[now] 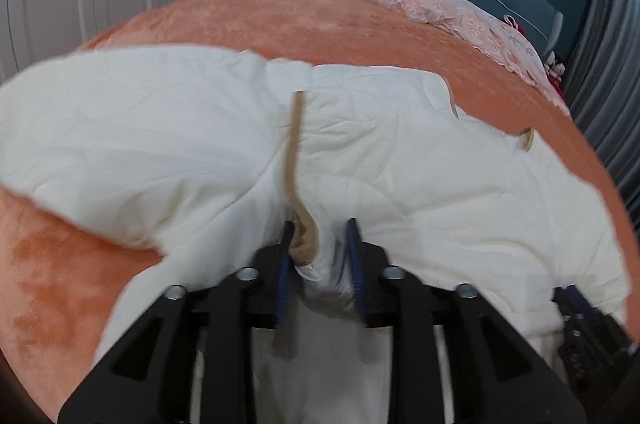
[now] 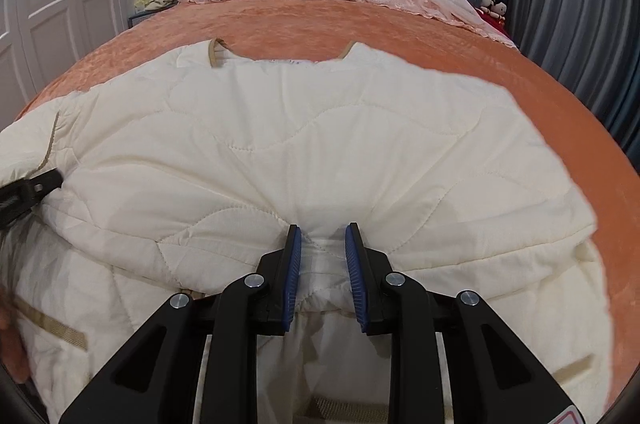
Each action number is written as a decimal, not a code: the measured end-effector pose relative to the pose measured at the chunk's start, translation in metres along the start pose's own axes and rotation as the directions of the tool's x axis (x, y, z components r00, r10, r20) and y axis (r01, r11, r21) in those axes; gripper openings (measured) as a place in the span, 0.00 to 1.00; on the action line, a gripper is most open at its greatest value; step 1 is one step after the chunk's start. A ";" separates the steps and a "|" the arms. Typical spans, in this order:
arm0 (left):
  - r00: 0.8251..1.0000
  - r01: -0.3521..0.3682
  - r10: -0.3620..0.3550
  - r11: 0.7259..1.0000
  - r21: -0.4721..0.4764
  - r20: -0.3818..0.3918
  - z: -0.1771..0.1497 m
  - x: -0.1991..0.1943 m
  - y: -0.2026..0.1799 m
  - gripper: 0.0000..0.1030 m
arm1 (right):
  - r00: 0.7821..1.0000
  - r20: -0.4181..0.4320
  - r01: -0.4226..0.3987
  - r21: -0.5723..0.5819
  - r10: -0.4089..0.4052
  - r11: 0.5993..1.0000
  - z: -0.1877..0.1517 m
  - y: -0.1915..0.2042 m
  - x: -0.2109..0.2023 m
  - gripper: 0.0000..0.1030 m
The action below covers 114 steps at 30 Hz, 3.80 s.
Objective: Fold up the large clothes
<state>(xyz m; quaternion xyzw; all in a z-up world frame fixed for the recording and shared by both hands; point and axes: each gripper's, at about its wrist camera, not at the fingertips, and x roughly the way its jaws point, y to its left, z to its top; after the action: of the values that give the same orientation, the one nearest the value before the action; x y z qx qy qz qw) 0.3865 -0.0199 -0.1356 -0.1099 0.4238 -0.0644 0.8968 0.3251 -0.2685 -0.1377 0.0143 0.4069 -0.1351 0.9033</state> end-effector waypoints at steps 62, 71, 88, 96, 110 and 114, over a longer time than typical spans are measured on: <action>0.966 0.178 -0.244 0.866 -0.467 -0.085 0.036 -0.042 0.084 0.76 | 0.972 0.182 -0.193 0.273 0.146 0.942 0.022 -0.102 -0.073 0.66; 0.936 0.239 -0.347 0.760 -0.605 -0.065 0.016 -0.033 0.095 0.72 | 0.981 0.074 -0.193 0.377 0.179 0.906 0.050 -0.097 0.006 0.66; 0.993 0.002 -0.020 0.988 -0.154 -0.112 0.004 -0.021 0.017 0.15 | 0.995 0.072 -0.090 0.265 0.073 0.960 0.019 -0.118 -0.025 0.09; 0.998 -0.060 0.060 0.998 -0.015 0.022 -0.020 -0.014 0.007 0.18 | 0.999 0.026 -0.028 0.198 0.024 0.980 -0.002 -0.097 -0.004 0.09; 0.995 -0.099 0.098 0.994 0.047 0.025 -0.003 -0.065 0.010 0.32 | 0.991 0.124 0.008 0.307 -0.049 0.952 0.003 -0.127 -0.064 0.33; 0.992 -0.086 0.082 0.996 0.035 0.093 0.035 -0.087 -0.003 0.32 | 0.984 0.179 -0.057 0.253 0.011 0.966 0.034 -0.112 -0.076 0.33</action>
<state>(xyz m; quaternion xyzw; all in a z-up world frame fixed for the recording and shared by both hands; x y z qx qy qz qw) 0.3586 0.0007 -0.0478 -0.0771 0.3850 -0.0296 0.9192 0.2731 -0.3629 -0.0494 0.1260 0.3043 -0.1719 0.9284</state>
